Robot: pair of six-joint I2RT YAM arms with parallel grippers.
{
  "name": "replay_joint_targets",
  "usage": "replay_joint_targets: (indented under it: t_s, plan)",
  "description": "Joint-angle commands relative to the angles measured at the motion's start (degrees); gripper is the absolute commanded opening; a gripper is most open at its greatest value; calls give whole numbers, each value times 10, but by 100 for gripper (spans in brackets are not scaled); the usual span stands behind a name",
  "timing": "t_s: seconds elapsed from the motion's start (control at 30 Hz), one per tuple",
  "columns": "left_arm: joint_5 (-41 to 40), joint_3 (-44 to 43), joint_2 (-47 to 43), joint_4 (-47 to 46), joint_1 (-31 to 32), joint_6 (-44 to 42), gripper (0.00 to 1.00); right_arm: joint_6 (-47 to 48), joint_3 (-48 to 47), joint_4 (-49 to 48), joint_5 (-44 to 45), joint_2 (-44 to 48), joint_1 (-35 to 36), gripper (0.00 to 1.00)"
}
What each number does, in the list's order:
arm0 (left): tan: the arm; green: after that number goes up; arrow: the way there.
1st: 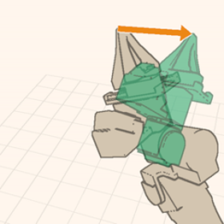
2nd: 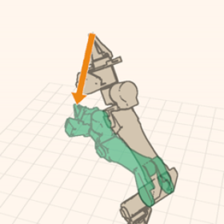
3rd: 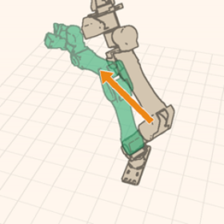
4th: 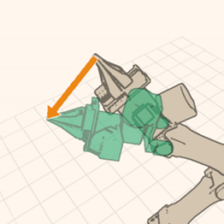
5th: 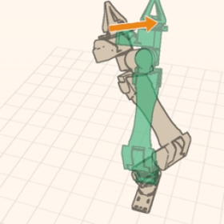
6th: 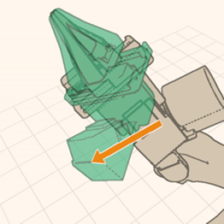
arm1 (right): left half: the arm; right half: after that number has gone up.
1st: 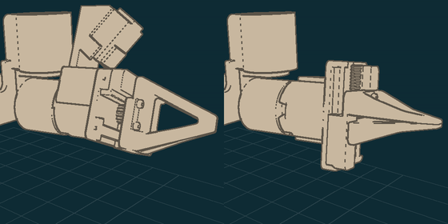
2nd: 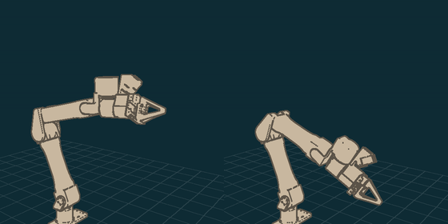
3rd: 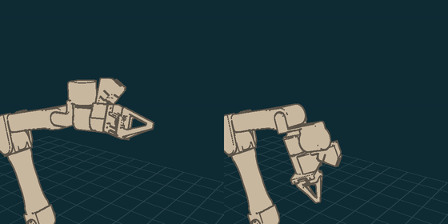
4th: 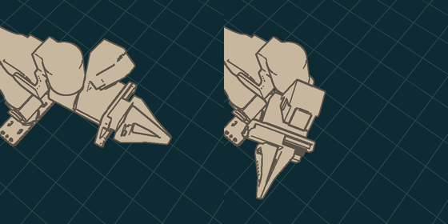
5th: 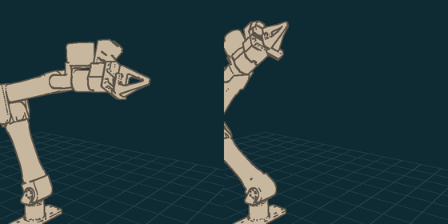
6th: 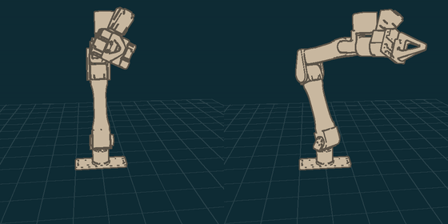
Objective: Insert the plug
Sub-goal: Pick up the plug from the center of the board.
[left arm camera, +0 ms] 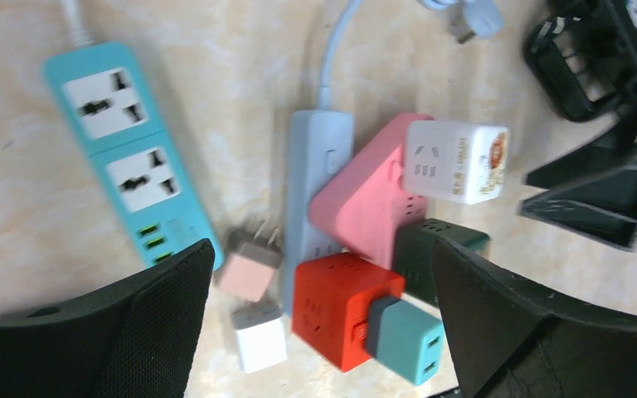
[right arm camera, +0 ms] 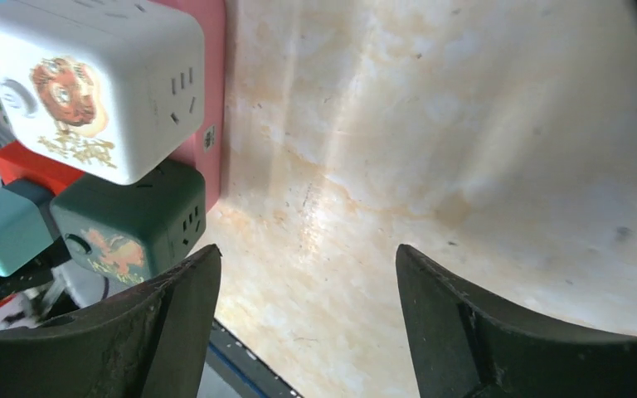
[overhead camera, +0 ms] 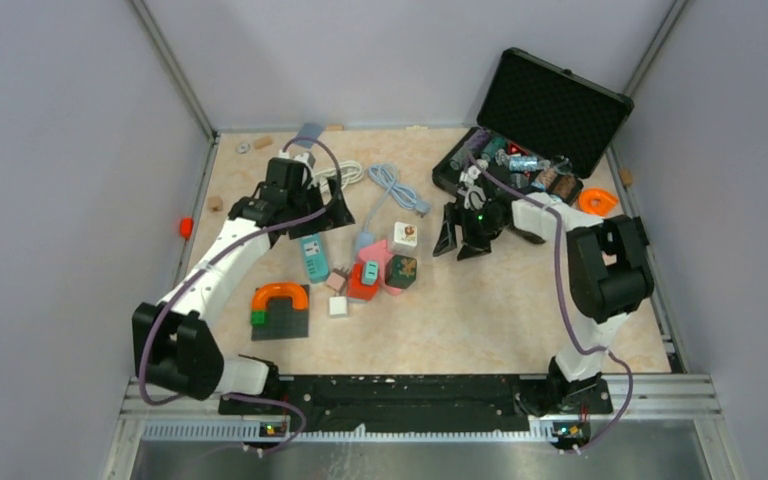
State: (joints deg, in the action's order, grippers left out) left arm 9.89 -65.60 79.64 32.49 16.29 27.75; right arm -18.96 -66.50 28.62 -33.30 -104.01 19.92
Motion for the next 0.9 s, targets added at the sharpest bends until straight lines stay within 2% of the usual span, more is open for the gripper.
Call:
replay_joint_targets:
  t_s: [0.0, 0.1, 0.17, 0.3, 0.57, 0.87]
  plan:
    - [-93, 40, -71, 69, -6, 5, 99, 41, -39, 62, 55, 65, -13, 77]
    - [-81, 69, -99, 98, -15, 35, 99, 35, -36, 59, 62, 89, -17, 87]
    - [-42, 81, -104, 117, -15, 58, 99, 26, -29, 48, 59, 102, -19, 92]
    - [17, 101, -87, 149, -12, 90, 89, 25, -31, 51, 50, 103, -21, 93]
    - [-1, 145, -34, 138, 40, 138, 68, 26, -38, 57, 34, 100, -21, 93]
    - [-40, 160, 44, 111, 99, 145, 67, 18, -50, 58, 27, 103, -21, 93]
